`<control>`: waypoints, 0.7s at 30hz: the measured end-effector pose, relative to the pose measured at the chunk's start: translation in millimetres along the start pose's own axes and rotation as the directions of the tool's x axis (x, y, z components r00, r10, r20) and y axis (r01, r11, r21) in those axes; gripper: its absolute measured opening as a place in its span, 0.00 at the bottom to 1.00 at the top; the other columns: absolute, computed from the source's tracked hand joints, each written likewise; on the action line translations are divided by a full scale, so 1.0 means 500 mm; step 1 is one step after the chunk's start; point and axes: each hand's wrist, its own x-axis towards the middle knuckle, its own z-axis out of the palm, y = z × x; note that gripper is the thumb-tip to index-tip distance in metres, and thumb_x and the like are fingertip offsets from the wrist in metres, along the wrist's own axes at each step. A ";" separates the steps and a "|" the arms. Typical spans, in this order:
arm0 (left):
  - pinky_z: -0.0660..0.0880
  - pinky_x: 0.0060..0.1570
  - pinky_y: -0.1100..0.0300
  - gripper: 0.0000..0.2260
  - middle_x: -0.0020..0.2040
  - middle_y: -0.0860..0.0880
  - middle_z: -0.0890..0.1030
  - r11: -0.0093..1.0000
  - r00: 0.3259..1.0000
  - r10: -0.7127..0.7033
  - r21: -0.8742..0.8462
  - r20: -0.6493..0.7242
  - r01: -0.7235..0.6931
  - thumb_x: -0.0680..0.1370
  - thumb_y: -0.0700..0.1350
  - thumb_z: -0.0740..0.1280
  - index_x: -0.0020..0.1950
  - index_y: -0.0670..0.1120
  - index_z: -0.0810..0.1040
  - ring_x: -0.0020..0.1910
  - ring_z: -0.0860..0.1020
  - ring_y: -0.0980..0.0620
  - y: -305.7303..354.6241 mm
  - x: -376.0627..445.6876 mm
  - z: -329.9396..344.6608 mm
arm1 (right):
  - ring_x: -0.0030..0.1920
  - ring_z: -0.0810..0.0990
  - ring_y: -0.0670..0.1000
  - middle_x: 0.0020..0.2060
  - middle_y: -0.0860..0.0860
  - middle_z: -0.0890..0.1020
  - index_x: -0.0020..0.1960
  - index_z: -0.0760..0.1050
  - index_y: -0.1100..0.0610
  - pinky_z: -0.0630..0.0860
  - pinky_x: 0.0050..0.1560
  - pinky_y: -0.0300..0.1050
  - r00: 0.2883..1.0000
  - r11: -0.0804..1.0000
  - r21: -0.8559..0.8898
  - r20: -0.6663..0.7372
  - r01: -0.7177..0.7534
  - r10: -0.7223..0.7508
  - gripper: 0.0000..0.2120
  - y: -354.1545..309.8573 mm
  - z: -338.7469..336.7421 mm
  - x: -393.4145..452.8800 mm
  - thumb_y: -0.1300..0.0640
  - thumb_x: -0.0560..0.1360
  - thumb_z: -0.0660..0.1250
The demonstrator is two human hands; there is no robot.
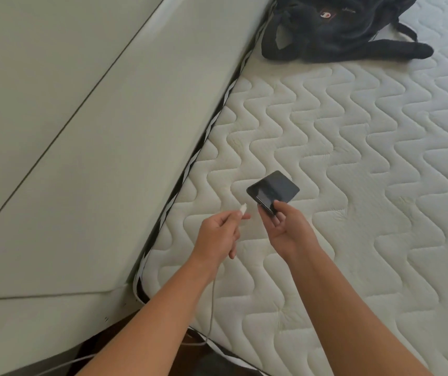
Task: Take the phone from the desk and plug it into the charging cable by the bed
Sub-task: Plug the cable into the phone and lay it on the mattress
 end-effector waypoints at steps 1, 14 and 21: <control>0.69 0.23 0.61 0.11 0.23 0.56 0.66 1.000 1.000 -0.001 -0.006 -0.002 0.001 0.81 0.49 0.64 0.48 0.48 0.86 0.21 0.64 0.57 0.002 -0.008 -0.005 | 0.53 0.83 0.58 0.54 0.64 0.82 0.51 0.71 0.63 0.82 0.46 0.47 1.000 1.000 -0.007 -0.006 -0.002 0.002 0.05 0.005 -0.001 -0.003 0.68 0.76 0.63; 0.75 0.31 0.65 0.13 0.34 0.50 0.77 0.998 0.996 0.043 0.057 -0.073 -0.039 0.81 0.48 0.64 0.47 0.44 0.87 0.29 0.73 0.56 0.013 -0.080 -0.009 | 0.49 0.84 0.57 0.56 0.63 0.81 0.61 0.72 0.66 0.83 0.40 0.44 0.999 0.991 -0.136 0.049 0.007 -0.001 0.13 0.051 -0.006 -0.065 0.67 0.77 0.63; 0.77 0.33 0.66 0.13 0.34 0.50 0.78 0.994 0.994 0.056 0.096 -0.092 -0.047 0.82 0.48 0.63 0.48 0.45 0.86 0.32 0.75 0.56 0.003 -0.088 -0.010 | 0.49 0.85 0.58 0.55 0.63 0.81 0.57 0.73 0.64 0.82 0.39 0.44 0.999 0.986 -0.166 0.032 0.033 -0.028 0.09 0.055 -0.019 -0.070 0.66 0.77 0.64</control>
